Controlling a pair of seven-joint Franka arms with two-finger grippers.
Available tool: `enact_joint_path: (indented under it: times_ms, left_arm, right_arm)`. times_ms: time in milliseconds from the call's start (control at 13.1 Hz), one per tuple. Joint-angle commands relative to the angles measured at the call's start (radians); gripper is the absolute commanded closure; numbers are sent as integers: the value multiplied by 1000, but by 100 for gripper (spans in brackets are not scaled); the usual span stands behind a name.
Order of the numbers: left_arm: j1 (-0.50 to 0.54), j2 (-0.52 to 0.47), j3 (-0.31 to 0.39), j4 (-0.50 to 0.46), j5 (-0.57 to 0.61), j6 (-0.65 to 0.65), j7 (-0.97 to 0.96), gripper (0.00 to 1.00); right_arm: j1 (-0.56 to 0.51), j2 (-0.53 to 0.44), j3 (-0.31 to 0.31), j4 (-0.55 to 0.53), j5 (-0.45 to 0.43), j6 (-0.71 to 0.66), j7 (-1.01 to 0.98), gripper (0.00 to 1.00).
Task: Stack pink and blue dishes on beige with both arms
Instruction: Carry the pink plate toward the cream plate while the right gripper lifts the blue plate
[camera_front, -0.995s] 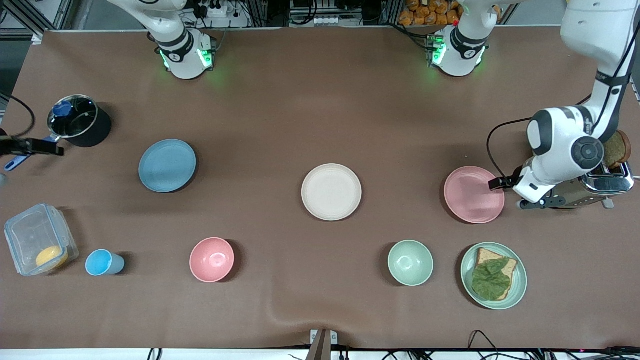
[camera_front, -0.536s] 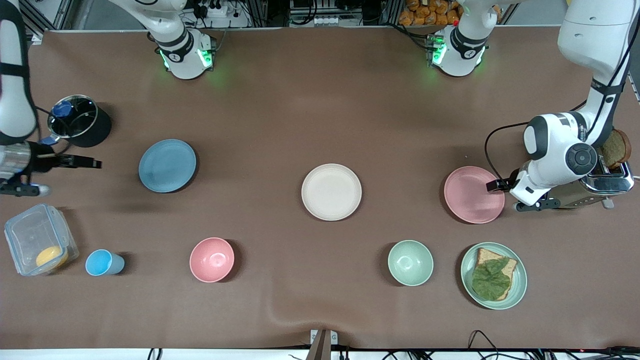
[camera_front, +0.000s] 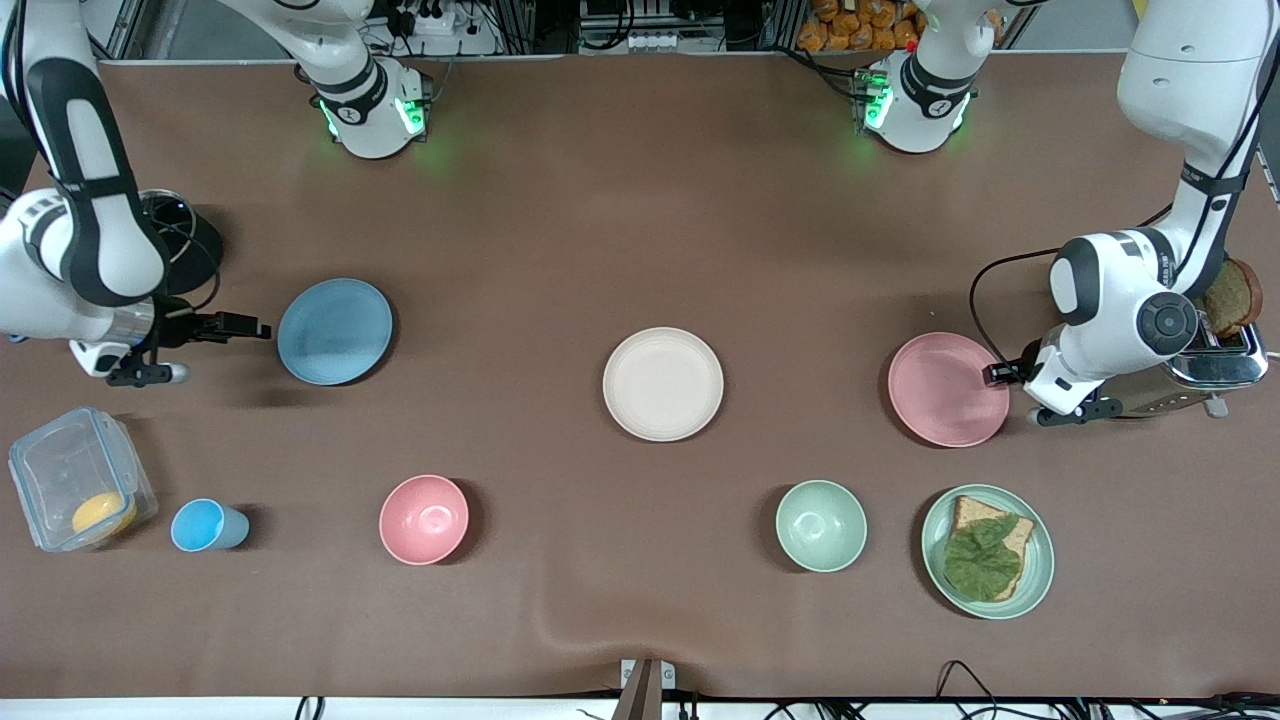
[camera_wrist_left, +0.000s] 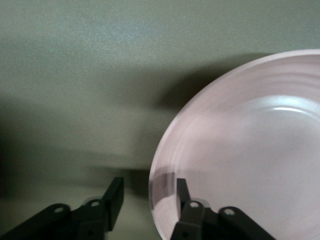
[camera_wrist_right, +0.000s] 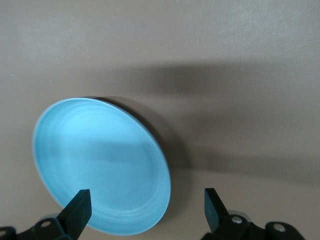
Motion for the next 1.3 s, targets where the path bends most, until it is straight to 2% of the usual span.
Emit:
enact_joint_path:
  times_ms: [0,153,230,306,383,536,612,765,842,995,1071,1224]
  left_arm:
    - [15,9,-11,15,-27,3,26,77]
    - [14,6,-13,21,-40,3,27,100]
    - [14,1,-14,21,-47,3,26,100]
    - [12,-5,-14,21,-114,3,26,100]
    - [11,-26,-28,21,-165,0,27,100]
    - [4,-85,-43,29,-167,-20,24,100]
    - [4,-103,-65,45,-167,-44,20,100]
    - [3,-129,-103,113,-173,-152,6,100]
    - [3,-131,-127,157,-175,-198,3,100]
    - [-6,-132,-158,231,-179,-285,-26,100]
    - [-5,-135,-192,263,-179,-328,-76,100]
    - [-6,-137,-256,331,-178,-396,-187,100]
  right_arm:
    - [-29,91,12,0,70,53,-119,0]
    - [-26,123,10,0,113,62,-158,0]
    - [-24,128,10,0,113,59,-161,0]
    - [-21,128,12,0,113,53,-161,0]
    - [-15,128,12,0,113,50,-161,14]
    - [-17,134,14,1,115,42,-163,61]
    - [-18,137,14,1,115,39,-163,73]
    - [-18,139,17,1,121,23,-161,80]
    - [-17,139,17,1,128,9,-161,89]
    - [-14,143,20,7,145,-22,-161,97]
    - [-12,145,20,9,148,-31,-161,100]
    - [-6,145,18,41,148,-72,-158,100]
